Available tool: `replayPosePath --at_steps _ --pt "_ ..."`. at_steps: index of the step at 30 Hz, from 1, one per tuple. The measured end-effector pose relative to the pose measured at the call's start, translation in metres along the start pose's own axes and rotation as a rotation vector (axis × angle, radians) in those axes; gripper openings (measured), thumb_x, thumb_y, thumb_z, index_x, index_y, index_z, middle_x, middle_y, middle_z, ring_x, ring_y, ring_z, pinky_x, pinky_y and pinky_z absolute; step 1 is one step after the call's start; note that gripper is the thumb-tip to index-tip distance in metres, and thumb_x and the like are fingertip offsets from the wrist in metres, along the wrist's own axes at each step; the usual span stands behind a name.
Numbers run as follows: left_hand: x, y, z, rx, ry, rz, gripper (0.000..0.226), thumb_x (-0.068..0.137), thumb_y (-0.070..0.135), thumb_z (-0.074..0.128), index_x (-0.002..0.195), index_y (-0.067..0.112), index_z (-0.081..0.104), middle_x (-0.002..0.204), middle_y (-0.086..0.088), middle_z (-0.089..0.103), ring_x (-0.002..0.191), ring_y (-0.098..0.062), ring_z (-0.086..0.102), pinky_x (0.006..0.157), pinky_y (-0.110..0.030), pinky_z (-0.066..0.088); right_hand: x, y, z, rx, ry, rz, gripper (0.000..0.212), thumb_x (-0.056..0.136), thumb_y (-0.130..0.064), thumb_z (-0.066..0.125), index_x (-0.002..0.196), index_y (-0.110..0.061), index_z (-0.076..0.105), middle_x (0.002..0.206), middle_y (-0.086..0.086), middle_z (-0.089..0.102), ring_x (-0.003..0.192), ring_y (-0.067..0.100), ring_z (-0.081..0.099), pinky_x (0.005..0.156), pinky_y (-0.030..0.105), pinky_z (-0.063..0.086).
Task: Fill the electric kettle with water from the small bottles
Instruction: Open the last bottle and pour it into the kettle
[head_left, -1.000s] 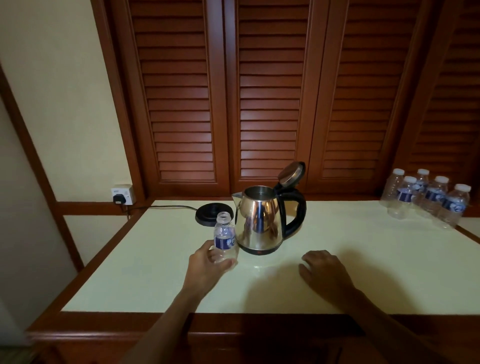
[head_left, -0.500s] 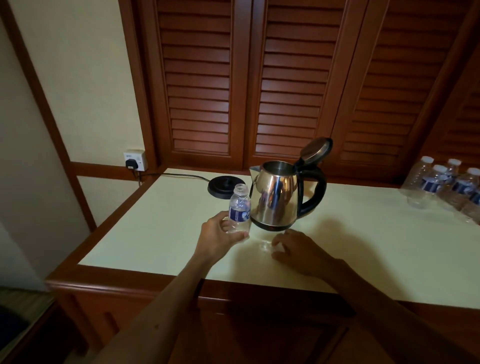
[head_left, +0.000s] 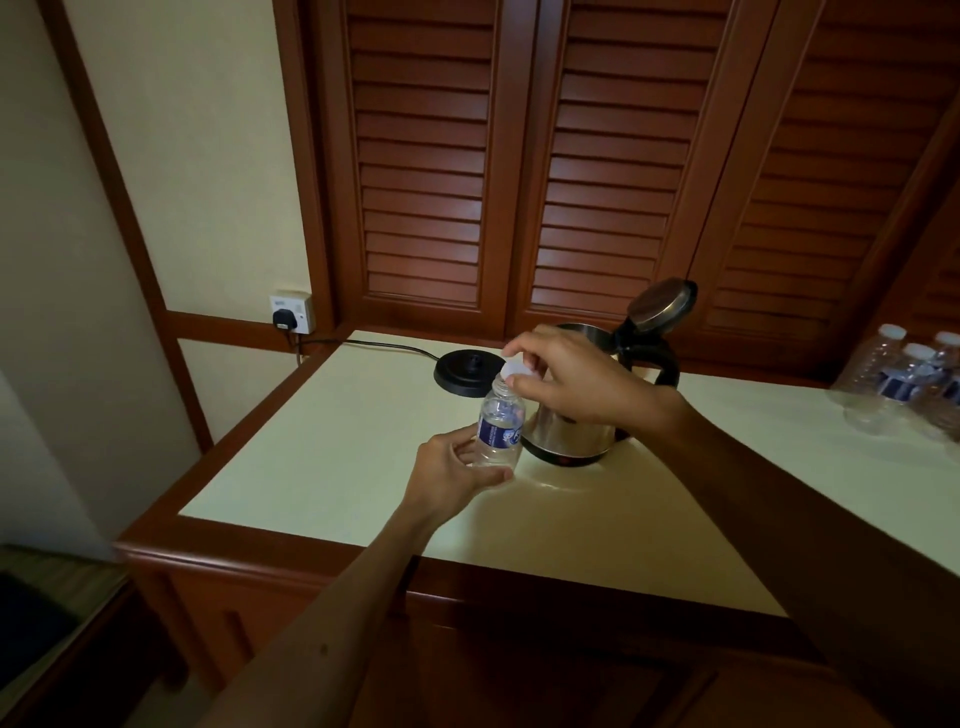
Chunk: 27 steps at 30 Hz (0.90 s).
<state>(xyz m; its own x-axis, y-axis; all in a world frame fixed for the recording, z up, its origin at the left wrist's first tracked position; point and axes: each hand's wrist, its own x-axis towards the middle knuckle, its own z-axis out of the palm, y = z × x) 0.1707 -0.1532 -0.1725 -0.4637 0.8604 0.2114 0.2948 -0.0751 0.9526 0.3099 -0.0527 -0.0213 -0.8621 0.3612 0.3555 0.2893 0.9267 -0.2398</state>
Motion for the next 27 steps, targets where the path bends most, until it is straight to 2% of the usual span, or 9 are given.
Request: replayPosePath --at_steps 4,7,10,13,17,21,23,25,27 --pt "0.002 -0.002 -0.001 0.02 -0.011 0.0 0.045 0.066 0.017 0.089 0.108 0.025 0.074 0.094 0.006 0.077 0.087 -0.013 0.074 0.089 -0.04 0.058 0.012 0.004 -0.001 -0.058 -0.175 -0.065 0.033 0.092 -0.025 0.059 0.125 -0.021 0.058 0.105 -0.008 0.049 0.097 0.01 0.049 0.087 0.031 0.042" --pt "0.002 -0.003 -0.002 0.017 -0.014 -0.005 0.044 0.067 0.017 0.089 0.108 0.024 0.074 0.095 0.006 0.077 0.089 -0.012 0.074 0.09 -0.039 0.058 0.019 0.003 0.0 -0.14 -0.226 -0.111 0.024 0.091 -0.017 0.059 0.115 -0.019 0.063 0.106 -0.003 0.052 0.099 0.015 0.05 0.089 0.038 0.044" --pt "0.002 -0.003 -0.002 0.006 -0.026 -0.01 0.043 0.068 0.017 0.088 0.108 0.024 0.074 0.096 0.006 0.077 0.089 -0.012 0.074 0.09 -0.038 0.058 0.024 -0.001 0.0 -0.215 -0.269 -0.115 0.017 0.092 -0.012 0.054 0.105 -0.015 0.064 0.104 0.002 0.051 0.098 0.018 0.05 0.086 0.044 0.045" --pt "0.002 -0.003 -0.001 0.004 -0.026 -0.007 0.04 0.069 0.016 0.087 0.107 0.023 0.074 0.094 0.006 0.077 0.088 -0.011 0.073 0.089 -0.036 0.058 0.03 -0.008 -0.002 -0.278 -0.331 -0.134 0.018 0.092 -0.011 0.05 0.104 -0.014 0.064 0.099 0.003 0.048 0.093 0.02 0.05 0.081 0.043 0.046" --pt "0.002 -0.003 -0.002 0.014 -0.037 0.01 0.041 0.071 0.016 0.086 0.109 0.023 0.073 0.096 0.007 0.077 0.089 -0.01 0.073 0.087 -0.031 0.058 0.033 -0.012 -0.004 -0.368 -0.363 -0.114 0.016 0.094 -0.024 0.051 0.09 -0.013 0.061 0.094 0.002 0.051 0.083 0.02 0.053 0.072 0.039 0.046" --pt "0.001 -0.002 -0.002 0.03 -0.042 0.018 0.039 0.072 0.018 0.086 0.109 0.022 0.072 0.096 0.008 0.077 0.089 -0.009 0.072 0.082 -0.024 0.056 0.034 -0.019 0.001 -0.54 -0.284 -0.036 0.05 0.098 -0.051 0.037 0.071 -0.01 0.048 0.069 0.0 0.044 0.067 0.02 0.05 0.059 0.034 0.041" --pt "0.001 -0.002 -0.001 0.045 -0.033 0.017 0.04 0.072 0.018 0.086 0.109 0.021 0.072 0.095 0.008 0.077 0.088 -0.008 0.072 0.08 -0.023 0.054 0.034 -0.025 0.005 -0.583 -0.225 -0.006 0.047 0.098 -0.053 0.035 0.074 -0.013 0.043 0.062 -0.001 0.038 0.062 0.019 0.045 0.058 0.032 0.038" --pt "0.001 -0.003 -0.001 0.047 -0.026 0.015 0.041 0.072 0.018 0.086 0.11 0.022 0.071 0.095 0.008 0.076 0.088 -0.008 0.072 0.082 -0.025 0.055 0.036 -0.027 0.003 -0.505 -0.245 0.03 0.05 0.095 -0.055 0.042 0.073 -0.01 0.044 0.064 -0.002 0.04 0.063 0.018 0.046 0.059 0.032 0.038" --pt "0.002 -0.003 -0.001 0.048 -0.024 0.013 0.041 0.071 0.019 0.086 0.11 0.024 0.072 0.095 0.008 0.077 0.089 -0.009 0.072 0.086 -0.03 0.057 0.037 -0.024 -0.007 -0.318 -0.323 0.028 0.041 0.09 -0.052 0.054 0.088 -0.011 0.059 0.074 -0.004 0.051 0.074 0.02 0.054 0.063 0.033 0.044"
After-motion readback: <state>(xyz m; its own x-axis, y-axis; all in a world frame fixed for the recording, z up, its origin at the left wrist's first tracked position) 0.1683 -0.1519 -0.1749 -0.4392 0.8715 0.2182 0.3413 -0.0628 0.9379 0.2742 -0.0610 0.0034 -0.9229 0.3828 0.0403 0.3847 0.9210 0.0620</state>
